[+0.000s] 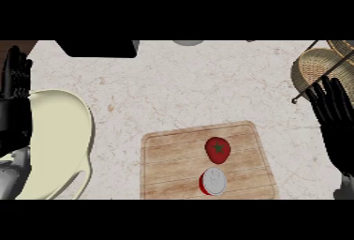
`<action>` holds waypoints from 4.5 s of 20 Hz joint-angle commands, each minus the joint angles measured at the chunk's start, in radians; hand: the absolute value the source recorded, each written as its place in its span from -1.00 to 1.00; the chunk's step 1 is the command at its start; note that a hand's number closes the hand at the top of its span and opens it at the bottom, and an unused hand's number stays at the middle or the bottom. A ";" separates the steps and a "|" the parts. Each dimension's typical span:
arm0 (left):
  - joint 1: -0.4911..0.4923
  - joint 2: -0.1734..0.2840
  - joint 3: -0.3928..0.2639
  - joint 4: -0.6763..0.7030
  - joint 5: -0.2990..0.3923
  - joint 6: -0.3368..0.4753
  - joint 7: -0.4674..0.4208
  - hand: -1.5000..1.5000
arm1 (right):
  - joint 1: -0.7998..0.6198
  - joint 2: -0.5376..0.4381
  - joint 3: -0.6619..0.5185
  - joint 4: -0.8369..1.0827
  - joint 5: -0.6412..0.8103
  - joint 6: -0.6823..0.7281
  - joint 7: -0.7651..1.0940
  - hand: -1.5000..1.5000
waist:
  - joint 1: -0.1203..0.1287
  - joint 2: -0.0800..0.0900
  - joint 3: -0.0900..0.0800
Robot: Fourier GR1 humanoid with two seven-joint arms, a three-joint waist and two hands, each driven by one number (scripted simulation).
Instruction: Pick the tomato from the cutting board and place it in the tiered basket
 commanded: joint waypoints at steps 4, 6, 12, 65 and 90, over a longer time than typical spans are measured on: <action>0.121 -0.039 -0.064 0.113 0.081 -0.097 0.136 0.00 | -0.002 0.151 0.182 0.173 -0.217 0.238 0.074 1.00 | 0.062 0.058 0.008; 0.172 -0.039 -0.089 0.160 0.109 -0.141 0.188 0.00 | 0.011 0.210 0.261 0.211 -0.296 0.318 0.125 1.00 | 0.111 0.090 0.014; 0.251 -0.025 -0.070 0.265 0.192 -0.248 0.233 0.00 | 0.017 0.143 0.220 0.290 -0.037 0.339 -0.102 -1.00 | -0.005 0.023 -0.001; 0.323 -0.128 0.108 0.142 0.078 -0.401 0.338 0.00 | -0.455 0.038 0.224 0.462 0.454 0.860 0.509 -1.00 | -0.015 0.014 0.000; 0.217 -0.152 0.245 0.306 0.018 -0.522 0.293 0.00 | -0.438 0.305 0.271 0.610 0.746 0.726 0.390 -1.00 | -0.017 0.016 0.000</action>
